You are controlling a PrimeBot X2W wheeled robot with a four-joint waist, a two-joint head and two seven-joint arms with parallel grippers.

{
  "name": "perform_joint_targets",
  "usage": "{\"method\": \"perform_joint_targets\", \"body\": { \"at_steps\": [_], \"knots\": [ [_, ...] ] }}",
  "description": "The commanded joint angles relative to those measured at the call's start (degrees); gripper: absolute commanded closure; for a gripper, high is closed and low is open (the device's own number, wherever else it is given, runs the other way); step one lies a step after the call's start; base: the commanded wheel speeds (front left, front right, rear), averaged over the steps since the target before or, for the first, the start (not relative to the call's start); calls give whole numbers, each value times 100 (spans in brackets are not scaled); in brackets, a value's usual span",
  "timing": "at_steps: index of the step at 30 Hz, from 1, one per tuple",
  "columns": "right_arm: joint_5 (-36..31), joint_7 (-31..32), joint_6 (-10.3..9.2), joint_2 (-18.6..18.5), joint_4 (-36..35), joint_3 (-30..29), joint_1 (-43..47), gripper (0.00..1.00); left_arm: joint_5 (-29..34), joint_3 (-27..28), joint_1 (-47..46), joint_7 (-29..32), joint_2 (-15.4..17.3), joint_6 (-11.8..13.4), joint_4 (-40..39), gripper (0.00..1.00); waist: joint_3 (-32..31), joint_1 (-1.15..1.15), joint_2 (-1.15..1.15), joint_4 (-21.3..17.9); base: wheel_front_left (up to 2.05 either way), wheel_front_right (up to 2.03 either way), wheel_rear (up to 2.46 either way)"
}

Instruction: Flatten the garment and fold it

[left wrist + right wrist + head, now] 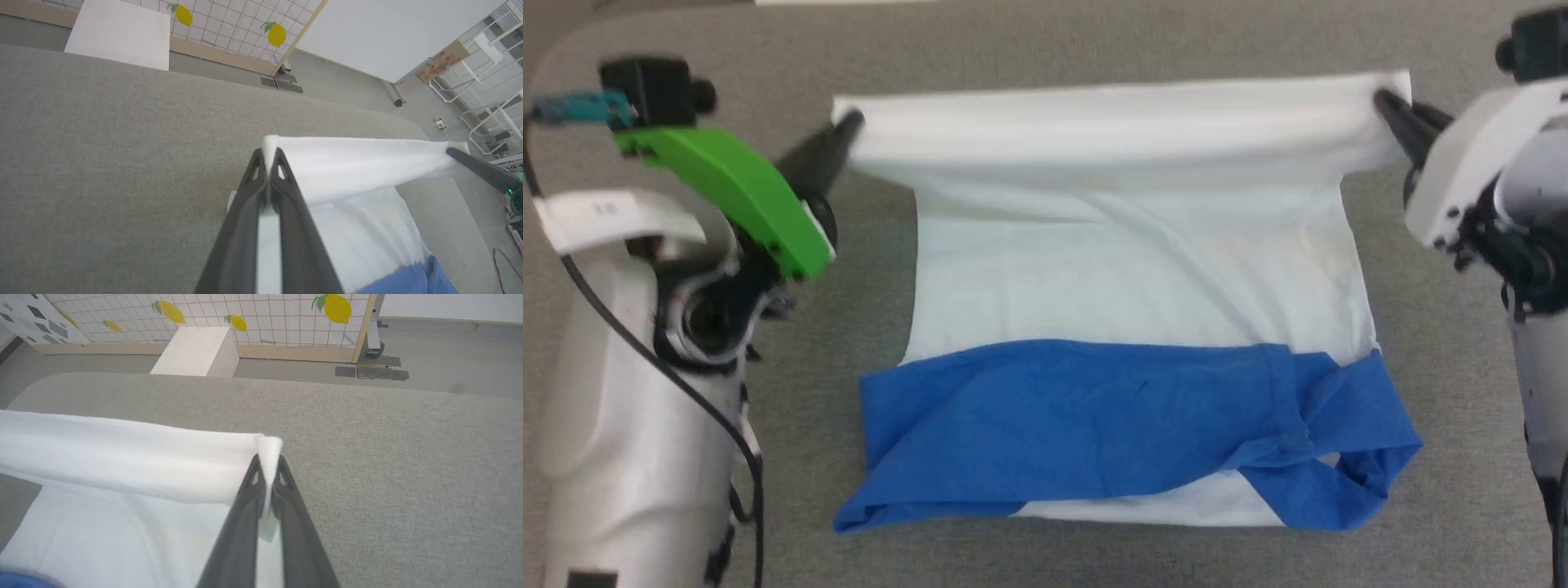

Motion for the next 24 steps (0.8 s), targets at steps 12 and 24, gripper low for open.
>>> {"method": "perform_joint_targets", "body": {
  "at_steps": [12,24],
  "knots": [
    [290,270,-9,144,-1201,-819,2199,100,-318,142,2235,-410,-155,13,-985,100,-970,1,0,127,0,0,0],
    [304,724,-9,534,-1738,-1169,3667,100,-522,120,3369,-606,-423,116,-1073,100,-1039,1,0,59,0,0,0]
  ]
}}
